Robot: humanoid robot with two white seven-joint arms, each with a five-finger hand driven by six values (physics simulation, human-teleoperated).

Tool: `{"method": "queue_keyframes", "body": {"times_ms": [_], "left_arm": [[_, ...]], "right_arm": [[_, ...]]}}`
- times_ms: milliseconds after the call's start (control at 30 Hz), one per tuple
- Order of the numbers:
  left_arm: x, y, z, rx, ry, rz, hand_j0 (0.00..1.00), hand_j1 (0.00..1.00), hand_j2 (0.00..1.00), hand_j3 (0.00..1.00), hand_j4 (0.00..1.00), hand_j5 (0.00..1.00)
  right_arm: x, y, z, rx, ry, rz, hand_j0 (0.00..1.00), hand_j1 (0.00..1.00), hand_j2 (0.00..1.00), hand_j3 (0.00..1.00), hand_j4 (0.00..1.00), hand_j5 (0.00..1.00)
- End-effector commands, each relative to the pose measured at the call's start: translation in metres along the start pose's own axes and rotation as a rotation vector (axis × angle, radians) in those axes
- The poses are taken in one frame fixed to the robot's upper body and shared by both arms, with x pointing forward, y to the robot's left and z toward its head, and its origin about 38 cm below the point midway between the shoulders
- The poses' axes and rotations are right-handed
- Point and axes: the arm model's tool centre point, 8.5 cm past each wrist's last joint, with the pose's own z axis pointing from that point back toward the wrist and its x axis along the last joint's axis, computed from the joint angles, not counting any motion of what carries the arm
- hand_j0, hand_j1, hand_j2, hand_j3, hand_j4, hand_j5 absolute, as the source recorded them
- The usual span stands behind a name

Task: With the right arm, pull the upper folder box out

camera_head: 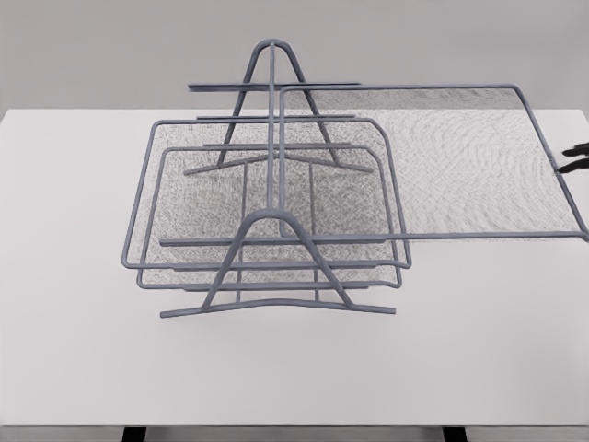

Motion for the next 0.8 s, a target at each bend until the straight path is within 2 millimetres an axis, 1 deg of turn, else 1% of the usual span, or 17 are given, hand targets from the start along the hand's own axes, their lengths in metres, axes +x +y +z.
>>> {"method": "queue_keyframes", "body": {"times_ms": [0,67,100,133,200,233,267,333,400,433,500,533,567,633,700,733,767], "left_arm": [[0.0,0.0,0.0,0.0,0.0,0.001,1.0,1.0,1.0,1.0,1.0,1.0],[0.0,0.0,0.0,0.0,0.0,0.001,1.0,1.0,1.0,1.0,1.0,1.0],[0.0,0.0,0.0,-0.001,-0.001,0.001,1.0,1.0,1.0,1.0,1.0,1.0],[0.0,0.0,0.0,0.0,0.0,0.001,1.0,1.0,1.0,1.0,1.0,1.0],[0.0,0.0,0.0,0.0,0.0,0.0,1.0,1.0,1.0,1.0,1.0,1.0],[0.0,0.0,0.0,0.0,0.0,0.001,1.0,1.0,1.0,1.0,1.0,1.0],[0.0,0.0,0.0,-0.001,-0.001,0.001,1.0,1.0,1.0,1.0,1.0,1.0],[0.0,0.0,0.0,0.0,0.0,0.001,1.0,1.0,1.0,1.0,1.0,1.0],[0.0,0.0,0.0,0.0,0.0,0.001,1.0,1.0,1.0,1.0,1.0,1.0],[0.0,0.0,0.0,0.0,0.0,0.0,1.0,1.0,1.0,1.0,1.0,1.0],[0.0,0.0,0.0,0.0,0.0,0.001,1.0,1.0,1.0,1.0,1.0,1.0],[0.0,0.0,0.0,0.0,0.0,0.0,1.0,1.0,1.0,1.0,1.0,1.0],[0.0,0.0,0.0,0.0,0.0,0.001,1.0,1.0,1.0,1.0,1.0,1.0],[0.0,0.0,0.0,-0.001,-0.001,0.001,1.0,1.0,1.0,1.0,1.0,1.0],[0.001,0.0,0.0,-0.001,-0.002,0.0,1.0,1.0,1.0,1.0,1.0,1.0],[0.0,0.0,0.0,0.0,0.0,0.0,1.0,1.0,1.0,1.0,1.0,1.0],[0.0,0.0,0.0,0.0,0.0,0.0,1.0,1.0,1.0,1.0,1.0,1.0]], "right_arm": [[-0.036,-0.004,0.031,0.02,0.162,0.01,1.0,1.0,1.0,1.0,1.0,1.0],[-0.028,-0.023,0.04,-0.026,0.127,-0.008,1.0,1.0,1.0,1.0,1.0,1.0],[0.003,-0.045,0.03,-0.061,0.02,0.027,1.0,1.0,1.0,1.0,1.0,1.0],[0.035,-0.076,0.031,-0.093,-0.054,0.106,1.0,1.0,1.0,1.0,1.0,1.0],[0.071,-0.094,0.028,-0.12,-0.165,0.143,1.0,1.0,1.0,1.0,1.0,1.0],[0.098,-0.096,0.02,-0.115,-0.24,0.19,1.0,1.0,1.0,1.0,1.0,1.0],[0.105,-0.094,0.014,-0.134,-0.274,0.192,1.0,1.0,1.0,1.0,1.0,1.0],[0.107,-0.08,-0.002,-0.147,-0.321,0.151,1.0,1.0,1.0,1.0,1.0,1.0],[0.092,-0.083,-0.006,-0.161,-0.244,0.205,1.0,1.0,1.0,1.0,1.0,1.0],[0.099,-0.094,-0.008,-0.207,-0.268,0.221,1.0,1.0,1.0,1.0,1.0,1.0],[0.124,-0.09,-0.05,-0.225,-0.396,0.201,1.0,1.0,1.0,1.0,1.0,1.0],[0.136,-0.09,-0.061,-0.21,-0.438,0.214,1.0,1.0,1.0,1.0,1.0,1.0],[0.145,-0.084,-0.066,-0.186,-0.462,0.225,1.0,1.0,1.0,1.0,1.0,1.0],[0.157,-0.066,-0.09,-0.162,-0.527,0.187,1.0,1.0,1.0,1.0,1.0,1.0],[0.171,-0.066,-0.105,-0.185,-0.57,0.192,1.0,1.0,1.0,1.0,1.0,1.0],[0.173,-0.062,-0.11,-0.169,-0.58,0.189,1.0,1.0,1.0,1.0,1.0,1.0],[0.184,-0.056,-0.123,-0.159,-0.618,0.181,1.0,1.0,1.0,1.0,1.0,1.0]]}}
